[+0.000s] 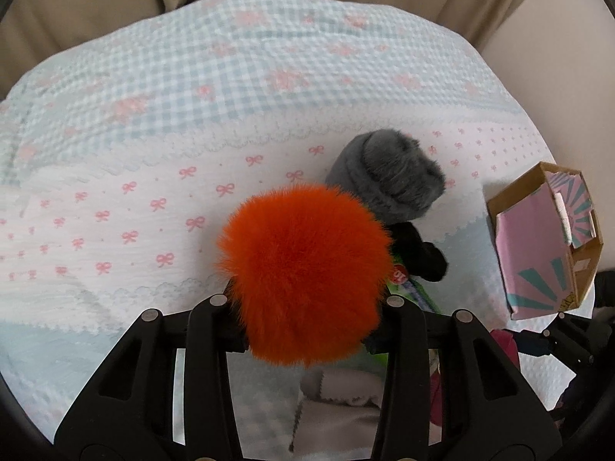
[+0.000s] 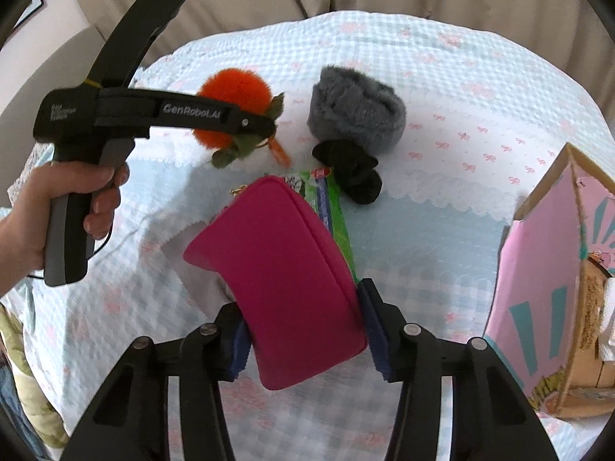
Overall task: Organize soft objects
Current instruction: 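Carry the pompom and magenta pouch with both tools over the box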
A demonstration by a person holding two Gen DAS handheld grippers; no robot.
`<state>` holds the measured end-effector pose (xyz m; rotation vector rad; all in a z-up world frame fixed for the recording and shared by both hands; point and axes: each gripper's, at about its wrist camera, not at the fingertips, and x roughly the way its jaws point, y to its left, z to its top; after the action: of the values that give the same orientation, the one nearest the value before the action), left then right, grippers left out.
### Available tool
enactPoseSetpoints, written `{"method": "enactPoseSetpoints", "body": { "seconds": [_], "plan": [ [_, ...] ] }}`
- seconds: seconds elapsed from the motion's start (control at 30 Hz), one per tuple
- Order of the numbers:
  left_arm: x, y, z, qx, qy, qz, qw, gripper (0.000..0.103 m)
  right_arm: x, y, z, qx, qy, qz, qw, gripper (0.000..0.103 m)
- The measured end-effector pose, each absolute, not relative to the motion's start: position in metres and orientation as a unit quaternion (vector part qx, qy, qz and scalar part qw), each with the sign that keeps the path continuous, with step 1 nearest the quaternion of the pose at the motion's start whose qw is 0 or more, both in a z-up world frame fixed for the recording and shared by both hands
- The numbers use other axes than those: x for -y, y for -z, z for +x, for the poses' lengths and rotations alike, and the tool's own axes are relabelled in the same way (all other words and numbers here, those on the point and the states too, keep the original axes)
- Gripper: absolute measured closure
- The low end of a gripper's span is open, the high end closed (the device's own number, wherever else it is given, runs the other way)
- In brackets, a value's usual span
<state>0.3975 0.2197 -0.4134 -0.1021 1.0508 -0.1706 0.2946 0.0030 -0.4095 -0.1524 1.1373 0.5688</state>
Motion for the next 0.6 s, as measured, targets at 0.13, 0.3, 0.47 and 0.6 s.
{"method": "enactPoseSetpoints", "body": {
  "seconds": [0.13, 0.3, 0.47, 0.6],
  "plan": [
    [-0.217, 0.388, 0.387, -0.49, 0.075, -0.047, 0.867, 0.066, 0.004, 0.391, 0.296, -0.522, -0.261, -0.05, 0.81, 0.058],
    [-0.21, 0.35, 0.37, -0.474, 0.065, -0.056, 0.876, 0.066, 0.01, 0.356, 0.29, -0.5, -0.247, -0.029, 0.829, 0.058],
    [-0.196, 0.308, 0.351, -0.458, 0.061, -0.057, 0.885, 0.066, 0.032, 0.311, 0.282, -0.482, -0.226, 0.005, 0.846, 0.058],
    [-0.183, 0.264, 0.333, -0.446, 0.052, -0.063, 0.892, 0.066, 0.057, 0.268, 0.276, -0.468, -0.21, 0.029, 0.858, 0.058]
  ]
}}
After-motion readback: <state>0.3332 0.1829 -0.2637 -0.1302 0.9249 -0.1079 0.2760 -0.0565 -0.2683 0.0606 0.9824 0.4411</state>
